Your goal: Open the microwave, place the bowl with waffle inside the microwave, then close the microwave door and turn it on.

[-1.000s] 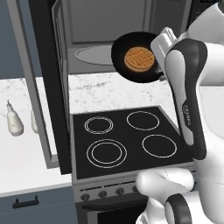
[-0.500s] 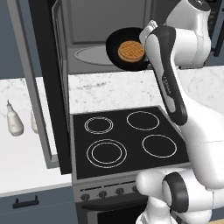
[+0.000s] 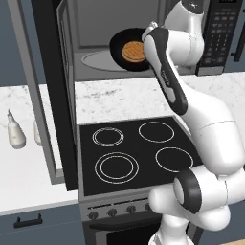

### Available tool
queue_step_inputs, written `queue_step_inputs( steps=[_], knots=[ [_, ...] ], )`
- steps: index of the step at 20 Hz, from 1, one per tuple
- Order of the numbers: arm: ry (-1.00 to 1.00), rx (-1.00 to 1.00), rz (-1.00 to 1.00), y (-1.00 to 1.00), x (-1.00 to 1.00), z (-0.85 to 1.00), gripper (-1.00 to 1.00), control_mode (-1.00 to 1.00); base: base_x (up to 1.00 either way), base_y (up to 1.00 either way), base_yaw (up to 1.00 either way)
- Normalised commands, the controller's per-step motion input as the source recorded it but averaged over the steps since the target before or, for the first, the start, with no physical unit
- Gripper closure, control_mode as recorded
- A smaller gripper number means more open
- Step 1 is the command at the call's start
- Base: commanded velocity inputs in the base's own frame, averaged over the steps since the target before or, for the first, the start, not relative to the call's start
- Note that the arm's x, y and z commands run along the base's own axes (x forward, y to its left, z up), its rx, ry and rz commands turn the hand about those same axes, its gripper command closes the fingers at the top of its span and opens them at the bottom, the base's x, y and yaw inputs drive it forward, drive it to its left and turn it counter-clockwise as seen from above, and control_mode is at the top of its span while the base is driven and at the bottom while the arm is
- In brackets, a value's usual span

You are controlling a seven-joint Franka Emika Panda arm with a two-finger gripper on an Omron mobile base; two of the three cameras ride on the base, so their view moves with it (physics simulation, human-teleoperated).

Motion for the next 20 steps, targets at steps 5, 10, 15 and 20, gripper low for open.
queue_step_inputs(
  steps=[5, 10, 15, 20],
  knots=[
    [-0.02, 0.0, 0.0, 0.08, 0.72, -0.08, 1.0, -1.0, 0.0, 0.0, 0.0],
    [0.0, 0.0, 0.0, 0.06, 0.72, -0.2, 1.0, -1.0, 0.0, 0.0, 0.0],
    [0.0, 0.0, 0.0, 0.05, 0.76, -0.17, 1.0, -1.0, 0.0, 0.0, 0.0],
    [0.0, 0.0, 0.0, 0.0, 0.64, -0.04, -1.0, -1.0, 0.0, 0.0, 0.0]
  ],
)
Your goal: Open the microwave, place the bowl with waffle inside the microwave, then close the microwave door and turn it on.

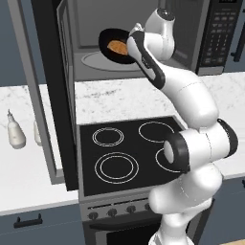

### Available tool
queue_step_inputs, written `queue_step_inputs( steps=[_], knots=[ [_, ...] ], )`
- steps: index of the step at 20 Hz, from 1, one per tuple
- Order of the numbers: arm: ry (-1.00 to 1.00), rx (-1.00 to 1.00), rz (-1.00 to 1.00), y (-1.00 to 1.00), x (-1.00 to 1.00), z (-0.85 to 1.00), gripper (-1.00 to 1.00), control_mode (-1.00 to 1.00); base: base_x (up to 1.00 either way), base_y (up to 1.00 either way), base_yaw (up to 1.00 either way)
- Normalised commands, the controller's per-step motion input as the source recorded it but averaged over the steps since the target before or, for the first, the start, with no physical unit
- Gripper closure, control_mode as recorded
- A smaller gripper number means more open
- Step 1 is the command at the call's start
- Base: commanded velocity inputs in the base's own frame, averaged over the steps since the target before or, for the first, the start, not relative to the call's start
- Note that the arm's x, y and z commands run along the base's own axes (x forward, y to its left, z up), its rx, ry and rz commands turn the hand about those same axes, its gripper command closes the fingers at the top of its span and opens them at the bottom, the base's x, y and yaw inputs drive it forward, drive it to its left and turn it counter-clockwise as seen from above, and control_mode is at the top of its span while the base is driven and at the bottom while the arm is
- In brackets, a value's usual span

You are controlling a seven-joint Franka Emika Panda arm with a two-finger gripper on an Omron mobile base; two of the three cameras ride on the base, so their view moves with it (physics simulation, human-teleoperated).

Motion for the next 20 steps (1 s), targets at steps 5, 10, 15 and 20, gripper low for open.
queue_step_inputs(
  steps=[5, 10, 15, 20],
  knots=[
    [-0.08, 0.0, 0.0, 0.0, 0.22, 0.0, -1.0, -1.0, 0.0, 0.0, 0.0],
    [-0.26, 0.08, 0.0, -0.02, -0.1, 0.0, -1.0, -1.0, 0.0, 0.0, 0.0],
    [-0.24, 0.07, 0.0, -0.21, -0.86, 0.0, -1.0, -1.0, 0.0, 0.0, 0.0],
    [-0.08, -0.01, 0.0, -0.17, -1.0, 0.01, -1.0, -1.0, 0.0, 0.0, 0.0]
  ],
)
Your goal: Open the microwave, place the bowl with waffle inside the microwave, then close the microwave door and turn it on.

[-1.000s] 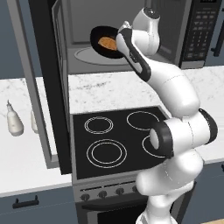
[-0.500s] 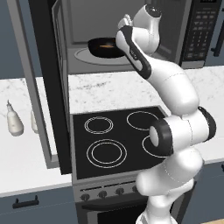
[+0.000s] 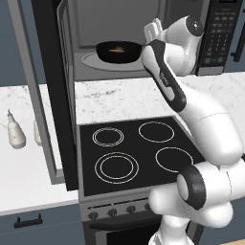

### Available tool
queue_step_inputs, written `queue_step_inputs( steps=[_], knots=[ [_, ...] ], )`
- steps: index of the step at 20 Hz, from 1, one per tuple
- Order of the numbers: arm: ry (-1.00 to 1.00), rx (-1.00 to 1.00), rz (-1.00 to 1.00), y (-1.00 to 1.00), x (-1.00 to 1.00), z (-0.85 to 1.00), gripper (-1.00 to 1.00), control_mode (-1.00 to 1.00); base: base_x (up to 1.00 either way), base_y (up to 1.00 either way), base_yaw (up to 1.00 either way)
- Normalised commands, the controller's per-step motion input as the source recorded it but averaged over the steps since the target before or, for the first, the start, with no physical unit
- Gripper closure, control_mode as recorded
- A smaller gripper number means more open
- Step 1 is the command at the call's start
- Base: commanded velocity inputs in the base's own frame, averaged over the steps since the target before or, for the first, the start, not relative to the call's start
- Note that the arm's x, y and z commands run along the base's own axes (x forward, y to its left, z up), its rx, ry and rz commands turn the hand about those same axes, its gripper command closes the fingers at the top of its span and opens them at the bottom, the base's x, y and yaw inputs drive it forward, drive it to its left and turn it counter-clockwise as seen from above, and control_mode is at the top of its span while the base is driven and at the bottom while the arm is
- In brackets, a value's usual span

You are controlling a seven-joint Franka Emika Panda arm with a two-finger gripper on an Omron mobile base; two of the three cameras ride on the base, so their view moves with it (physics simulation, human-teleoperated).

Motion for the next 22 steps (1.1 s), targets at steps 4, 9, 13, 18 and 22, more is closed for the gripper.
queue_step_inputs(
  steps=[4, 9, 13, 18, 22],
  knots=[
    [0.0, -0.13, 0.0, -0.13, -1.0, 0.05, -1.0, -1.0, 0.0, 0.0, 0.0],
    [0.11, -0.21, 0.0, -0.16, -1.0, -0.03, -1.0, -1.0, 0.0, 0.0, 0.0],
    [0.15, -0.17, 0.0, -0.18, -0.72, -0.38, -1.0, -1.0, 0.0, 0.0, 0.0],
    [0.17, -0.14, 0.0, -0.25, -0.24, -0.49, -1.0, -1.0, 0.0, 0.0, 0.0],
    [0.12, -0.16, 0.0, -0.15, -0.01, -0.54, -1.0, -1.0, 0.0, 0.0, 0.0]
  ],
)
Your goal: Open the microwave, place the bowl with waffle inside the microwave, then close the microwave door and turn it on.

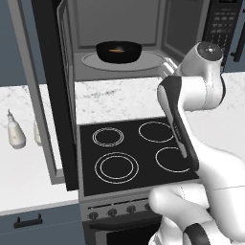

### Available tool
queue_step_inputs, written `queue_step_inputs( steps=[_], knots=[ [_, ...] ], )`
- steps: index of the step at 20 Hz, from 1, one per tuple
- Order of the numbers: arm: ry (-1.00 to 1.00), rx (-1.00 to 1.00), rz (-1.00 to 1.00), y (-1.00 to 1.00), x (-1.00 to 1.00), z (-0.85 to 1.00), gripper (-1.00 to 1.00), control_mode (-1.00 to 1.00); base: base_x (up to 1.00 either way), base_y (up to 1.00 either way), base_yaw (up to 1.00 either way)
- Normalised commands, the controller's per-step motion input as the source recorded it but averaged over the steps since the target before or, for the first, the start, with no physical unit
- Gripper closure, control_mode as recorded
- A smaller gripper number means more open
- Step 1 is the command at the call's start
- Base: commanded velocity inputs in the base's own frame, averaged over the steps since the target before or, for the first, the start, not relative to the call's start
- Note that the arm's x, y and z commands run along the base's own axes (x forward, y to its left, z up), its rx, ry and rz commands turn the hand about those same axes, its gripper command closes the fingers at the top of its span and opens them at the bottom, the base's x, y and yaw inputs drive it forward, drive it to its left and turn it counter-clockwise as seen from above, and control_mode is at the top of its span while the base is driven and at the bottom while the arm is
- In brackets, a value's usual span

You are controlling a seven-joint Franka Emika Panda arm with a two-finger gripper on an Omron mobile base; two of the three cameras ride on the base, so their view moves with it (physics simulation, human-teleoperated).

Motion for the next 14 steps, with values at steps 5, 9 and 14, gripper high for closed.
queue_step_inputs(
  steps=[5, 9, 14],
  knots=[
    [-0.01, -0.12, 0.0, -0.01, 0.0, -0.52, -1.0, -1.0, 0.0, 0.0, 0.0],
    [-0.02, -0.12, 0.0, 0.08, 0.17, -0.53, -1.0, -1.0, 0.0, 0.0, 0.0],
    [0.0, -0.18, 0.0, 0.28, 0.37, -0.54, 1.0, -1.0, 0.0, 0.0, 0.0]
  ],
)
